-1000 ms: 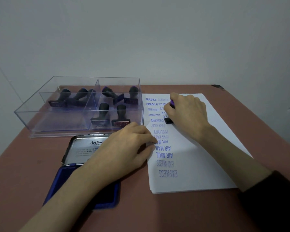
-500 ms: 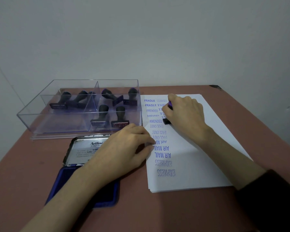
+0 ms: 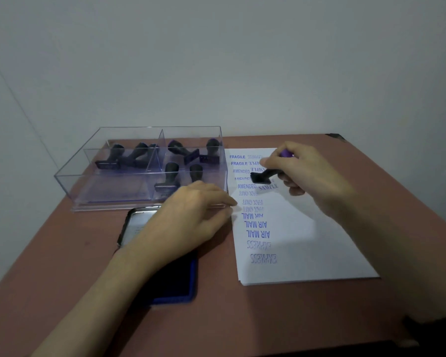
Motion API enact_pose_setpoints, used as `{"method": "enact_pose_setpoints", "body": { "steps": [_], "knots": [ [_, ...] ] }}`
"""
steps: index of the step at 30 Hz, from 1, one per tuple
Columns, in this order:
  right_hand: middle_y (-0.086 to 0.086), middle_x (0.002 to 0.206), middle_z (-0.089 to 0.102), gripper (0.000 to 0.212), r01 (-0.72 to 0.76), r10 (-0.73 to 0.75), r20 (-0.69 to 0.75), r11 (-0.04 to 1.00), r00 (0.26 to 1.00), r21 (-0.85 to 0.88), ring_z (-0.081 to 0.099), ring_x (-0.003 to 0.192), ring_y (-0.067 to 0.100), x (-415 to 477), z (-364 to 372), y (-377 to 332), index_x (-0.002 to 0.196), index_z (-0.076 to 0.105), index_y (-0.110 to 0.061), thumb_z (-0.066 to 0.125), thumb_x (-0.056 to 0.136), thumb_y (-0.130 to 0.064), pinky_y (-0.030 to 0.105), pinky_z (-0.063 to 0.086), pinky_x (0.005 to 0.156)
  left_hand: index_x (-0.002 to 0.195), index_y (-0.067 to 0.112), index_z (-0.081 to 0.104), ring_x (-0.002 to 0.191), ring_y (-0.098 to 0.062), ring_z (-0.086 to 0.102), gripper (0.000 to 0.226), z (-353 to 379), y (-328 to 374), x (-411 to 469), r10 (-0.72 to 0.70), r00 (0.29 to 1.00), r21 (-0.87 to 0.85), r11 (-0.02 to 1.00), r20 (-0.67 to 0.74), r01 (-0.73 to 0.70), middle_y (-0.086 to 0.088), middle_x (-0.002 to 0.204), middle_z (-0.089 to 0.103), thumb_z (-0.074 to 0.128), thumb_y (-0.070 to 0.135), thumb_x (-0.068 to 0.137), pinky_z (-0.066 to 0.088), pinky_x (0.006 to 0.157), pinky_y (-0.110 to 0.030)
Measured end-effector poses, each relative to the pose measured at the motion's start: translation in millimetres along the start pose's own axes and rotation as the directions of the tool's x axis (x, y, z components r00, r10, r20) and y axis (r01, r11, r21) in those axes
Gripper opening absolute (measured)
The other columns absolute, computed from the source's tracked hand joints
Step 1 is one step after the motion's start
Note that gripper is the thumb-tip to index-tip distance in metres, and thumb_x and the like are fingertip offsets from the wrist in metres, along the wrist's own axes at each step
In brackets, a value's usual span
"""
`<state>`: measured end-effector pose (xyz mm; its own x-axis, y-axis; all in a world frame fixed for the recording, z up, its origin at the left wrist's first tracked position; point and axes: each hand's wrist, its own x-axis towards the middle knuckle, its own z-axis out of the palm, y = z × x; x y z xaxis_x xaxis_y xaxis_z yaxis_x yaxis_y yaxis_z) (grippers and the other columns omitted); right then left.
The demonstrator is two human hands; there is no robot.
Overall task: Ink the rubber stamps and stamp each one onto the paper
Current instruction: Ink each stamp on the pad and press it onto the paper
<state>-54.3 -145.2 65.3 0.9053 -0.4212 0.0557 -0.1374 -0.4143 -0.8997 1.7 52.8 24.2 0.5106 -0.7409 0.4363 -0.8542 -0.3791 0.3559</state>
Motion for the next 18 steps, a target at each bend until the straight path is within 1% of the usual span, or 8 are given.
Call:
{"method": "enact_pose_setpoints", "body": {
  "steps": [2,5,7,10,12,14,16,18],
  "knots": [
    [-0.006,0.066,0.051,0.014,0.05,-0.051,0.081,0.999,0.995,0.012,0.044,0.057,0.01,-17.0,10.0,-11.4,0.076,0.056,-0.02,0.069,0.08,-0.023,0.023,0.037,0.052,0.093,0.02,0.072,0.081,-0.011,0.06,0.027,-10.8,-3.5,-5.2,-0.03,0.999,0.014,0.999,-0.043,0.031,0.009,0.091,0.069,0.051,0.033,0.082,0.048,0.075,-0.027],
    [-0.014,0.057,0.051,0.016,0.185,-0.19,0.184,0.982,0.964,0.043,0.047,0.052,0.003,-44.8,32.0,-26.6,0.077,0.057,-0.023,0.073,0.077,-0.026,0.015,0.038,0.05,0.093,0.019,0.073,0.077,-0.005,0.056,0.026,-26.1,-11.9,-19.9,-0.107,0.99,0.008,0.994,-0.09,0.109,0.008,0.086,0.067,0.054,0.03,0.08,0.042,0.069,-0.014],
    [-0.013,0.056,0.054,0.017,0.256,-0.267,0.259,0.964,0.928,0.075,0.048,0.052,0.003,-58.4,48.5,-34.1,0.076,0.06,-0.021,0.075,0.076,-0.028,0.012,0.037,0.049,0.093,0.019,0.073,0.076,-0.005,0.056,0.025,-33.6,-18.2,-31.3,-0.153,0.981,0.011,0.988,-0.116,0.155,0.008,0.083,0.067,0.054,0.03,0.08,0.042,0.068,-0.015],
    [-0.011,0.058,0.057,0.014,0.203,-0.259,0.382,0.962,0.887,0.18,0.049,0.052,0.002,-69.3,70.4,-39.5,0.081,0.063,-0.016,0.075,0.077,-0.022,0.011,0.037,0.049,0.091,0.019,0.072,0.073,-0.01,0.057,0.023,-40.6,-29.7,-45.7,-0.192,0.968,0.022,0.98,-0.164,0.198,0.006,0.082,0.067,0.055,0.029,0.081,0.046,0.068,-0.027],
    [-0.006,0.063,0.058,0.013,0.144,-0.23,0.452,0.965,0.862,0.218,0.047,0.053,0.007,-72.3,80.9,-40.0,0.085,0.064,-0.016,0.074,0.078,-0.018,0.017,0.038,0.051,0.091,0.018,0.072,0.072,-0.009,0.055,0.024,-43.0,-37.4,-52.5,-0.225,0.954,0.017,0.972,-0.197,0.233,0.004,0.08,0.067,0.053,0.028,0.08,0.043,0.067,-0.025],
    [-0.004,0.067,0.061,0.012,0.174,-0.249,0.467,0.965,0.849,0.198,0.049,0.056,0.01,-74.5,88.9,-39.1,0.088,0.064,-0.018,0.072,0.08,-0.019,0.022,0.041,0.056,0.091,0.017,0.072,0.072,-0.009,0.055,0.023,-43.5,-42.8,-57.5,-0.255,0.94,0.0,0.965,-0.226,0.262,0.005,0.079,0.066,0.053,0.026,0.08,0.039,0.067,-0.02],
    [-0.008,0.071,0.065,0.008,0.297,-0.324,0.424,0.946,0.846,0.129,0.058,0.063,0.007,-76.8,96.3,-37.3,0.086,0.064,-0.022,0.07,0.082,-0.025,0.024,0.047,0.066,0.091,0.016,0.072,0.074,-0.012,0.057,0.022,-42.4,-46.5,-61.1,-0.275,0.932,-0.02,0.96,-0.236,0.278,0.004,0.08,0.067,0.055,0.024,0.08,0.039,0.068,-0.02],
    [-0.009,0.072,0.064,0.01,0.422,-0.399,0.363,0.906,0.842,0.015,0.059,0.068,0.005,-80.1,103.5,-35.8,0.082,0.061,-0.026,0.068,0.081,-0.033,0.025,0.048,0.069,0.091,0.015,0.072,0.076,-0.013,0.057,0.022,-41.0,-49.1,-62.9,-0.287,0.931,-0.035,0.958,-0.227,0.286,0.003,0.081,0.067,0.055,0.024,0.08,0.04,0.07,-0.023]
  ]
}}
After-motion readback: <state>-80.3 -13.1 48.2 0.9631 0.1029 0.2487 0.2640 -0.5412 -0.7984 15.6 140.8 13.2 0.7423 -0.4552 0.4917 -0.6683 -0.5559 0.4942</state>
